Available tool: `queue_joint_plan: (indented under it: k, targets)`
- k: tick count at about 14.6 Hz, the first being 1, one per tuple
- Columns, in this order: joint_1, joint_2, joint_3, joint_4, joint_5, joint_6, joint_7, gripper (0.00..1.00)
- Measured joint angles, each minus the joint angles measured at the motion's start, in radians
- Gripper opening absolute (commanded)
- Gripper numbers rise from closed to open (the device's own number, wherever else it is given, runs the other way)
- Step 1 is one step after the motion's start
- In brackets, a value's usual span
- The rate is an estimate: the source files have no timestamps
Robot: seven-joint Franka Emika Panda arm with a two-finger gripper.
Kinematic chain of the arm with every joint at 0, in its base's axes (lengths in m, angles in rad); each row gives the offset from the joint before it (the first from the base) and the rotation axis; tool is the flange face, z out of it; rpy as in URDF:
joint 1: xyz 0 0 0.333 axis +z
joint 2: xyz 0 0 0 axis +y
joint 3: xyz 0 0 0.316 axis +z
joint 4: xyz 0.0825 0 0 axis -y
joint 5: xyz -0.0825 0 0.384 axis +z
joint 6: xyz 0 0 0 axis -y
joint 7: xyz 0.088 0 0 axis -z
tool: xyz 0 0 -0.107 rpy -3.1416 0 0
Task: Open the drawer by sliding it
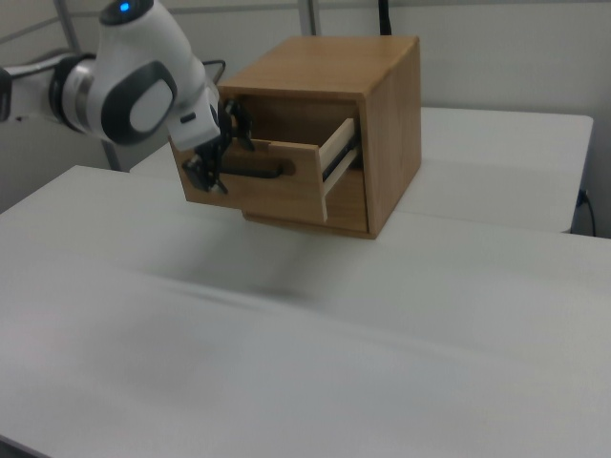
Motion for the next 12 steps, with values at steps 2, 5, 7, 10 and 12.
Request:
queue_joint_plan:
  k: [2,5,7,10,12]
  targets:
    - [0.000,-0.004,0.000,0.057,-0.003,-0.108,-0.006,1.00]
    - [0.001,-0.008,0.001,0.171,-0.005,-0.343,-0.150,1.00]
    - [0.002,-0.011,0.002,0.221,-0.005,-0.466,-0.283,1.00]
    - [0.011,-0.013,0.011,0.265,-0.005,-0.598,-0.546,1.00]
    - [0.017,-0.013,0.033,0.267,-0.005,-0.644,-0.739,1.00]
